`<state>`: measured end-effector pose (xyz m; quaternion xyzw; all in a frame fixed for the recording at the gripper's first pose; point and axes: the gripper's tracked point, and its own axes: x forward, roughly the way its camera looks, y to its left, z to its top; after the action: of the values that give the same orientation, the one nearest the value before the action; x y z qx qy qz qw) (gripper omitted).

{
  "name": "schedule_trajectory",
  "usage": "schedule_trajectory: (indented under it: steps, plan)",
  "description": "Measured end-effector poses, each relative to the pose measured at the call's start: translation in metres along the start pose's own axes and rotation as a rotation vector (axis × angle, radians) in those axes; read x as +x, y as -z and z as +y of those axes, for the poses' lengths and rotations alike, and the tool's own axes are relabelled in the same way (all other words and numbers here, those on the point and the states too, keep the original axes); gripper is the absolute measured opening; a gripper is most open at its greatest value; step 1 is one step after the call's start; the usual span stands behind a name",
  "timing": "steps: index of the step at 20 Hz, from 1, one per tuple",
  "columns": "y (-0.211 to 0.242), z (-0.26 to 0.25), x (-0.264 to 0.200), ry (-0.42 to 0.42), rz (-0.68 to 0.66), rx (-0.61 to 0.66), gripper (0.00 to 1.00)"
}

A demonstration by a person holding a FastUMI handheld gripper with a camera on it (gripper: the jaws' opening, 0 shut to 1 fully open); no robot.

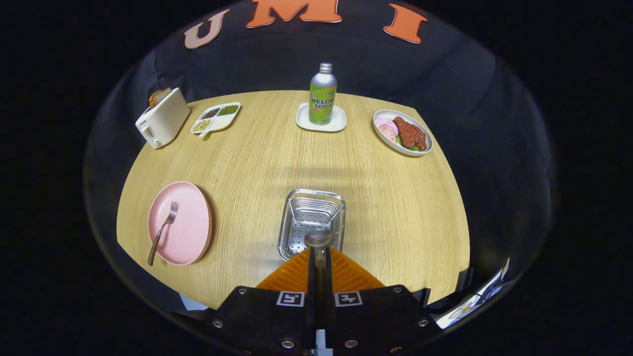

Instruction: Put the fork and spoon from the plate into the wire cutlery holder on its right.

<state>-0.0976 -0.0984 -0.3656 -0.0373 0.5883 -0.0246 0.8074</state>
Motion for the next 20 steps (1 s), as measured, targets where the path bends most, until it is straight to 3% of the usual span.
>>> schedule_trajectory:
  steps: [5,15,20]
  plan:
    - [-0.027,0.007,-0.01,-0.028,-0.122,0.065,0.08]
    - [-0.133,0.011,-0.093,-0.031,-0.669,0.124,0.1]
    - [-0.149,0.022,-0.121,-0.007,-0.797,0.092,0.33]
